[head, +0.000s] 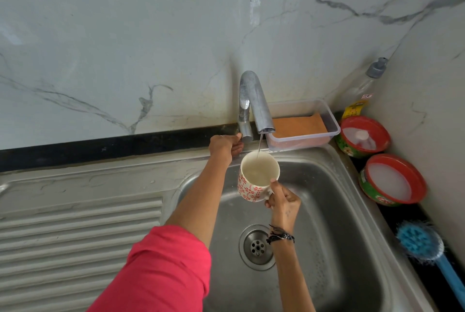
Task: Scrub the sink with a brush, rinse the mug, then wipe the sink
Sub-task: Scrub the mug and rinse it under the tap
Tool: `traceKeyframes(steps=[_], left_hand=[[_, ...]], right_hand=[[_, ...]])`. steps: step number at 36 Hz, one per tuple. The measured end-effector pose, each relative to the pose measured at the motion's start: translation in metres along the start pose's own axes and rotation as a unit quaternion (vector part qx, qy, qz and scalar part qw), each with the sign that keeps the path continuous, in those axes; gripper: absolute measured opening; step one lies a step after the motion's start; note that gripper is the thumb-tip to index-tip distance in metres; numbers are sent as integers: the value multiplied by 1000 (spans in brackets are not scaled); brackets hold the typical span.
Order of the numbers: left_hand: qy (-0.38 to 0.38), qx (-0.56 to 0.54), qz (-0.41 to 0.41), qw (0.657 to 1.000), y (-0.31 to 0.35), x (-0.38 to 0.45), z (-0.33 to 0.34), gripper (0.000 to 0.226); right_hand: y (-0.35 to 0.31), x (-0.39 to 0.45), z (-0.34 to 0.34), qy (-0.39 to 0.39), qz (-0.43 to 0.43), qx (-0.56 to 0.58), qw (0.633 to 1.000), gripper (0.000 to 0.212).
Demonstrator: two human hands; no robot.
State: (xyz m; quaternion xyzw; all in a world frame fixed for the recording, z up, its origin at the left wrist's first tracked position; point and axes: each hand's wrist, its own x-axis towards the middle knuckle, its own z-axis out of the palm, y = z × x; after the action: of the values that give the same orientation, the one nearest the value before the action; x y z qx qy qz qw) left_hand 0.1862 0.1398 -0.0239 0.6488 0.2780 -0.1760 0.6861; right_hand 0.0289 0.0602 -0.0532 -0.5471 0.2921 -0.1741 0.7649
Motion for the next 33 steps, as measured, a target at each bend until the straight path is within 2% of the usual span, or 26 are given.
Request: traceKeyframes(steps=[5,9,21,24,29,33], left_hand=[[0,1,1,1000,0,0,0,13],[4,6,-1,1000,0,0,-1,13],[-4,10,-7,1000,2,-1,0,23],[-5,12,-7,1000,2,-1,0,24],[-2,13,-13,1000,4,-2,1,24],[-2,14,-17,1000,4,-3,1,23]], right_hand=[[-1,-1,-1,-5,-3,2,1000,46],[0,0,-1,-9,2,-10,1000,61],[2,-2,-2,-5,-3,-14,1000,62],[2,-3,-2,-3,-4,-17,1000,57],[2,-3,-5,-2,-9,-19,1000,36],[2,-3,-7,-2,-6,-20,1000,32]])
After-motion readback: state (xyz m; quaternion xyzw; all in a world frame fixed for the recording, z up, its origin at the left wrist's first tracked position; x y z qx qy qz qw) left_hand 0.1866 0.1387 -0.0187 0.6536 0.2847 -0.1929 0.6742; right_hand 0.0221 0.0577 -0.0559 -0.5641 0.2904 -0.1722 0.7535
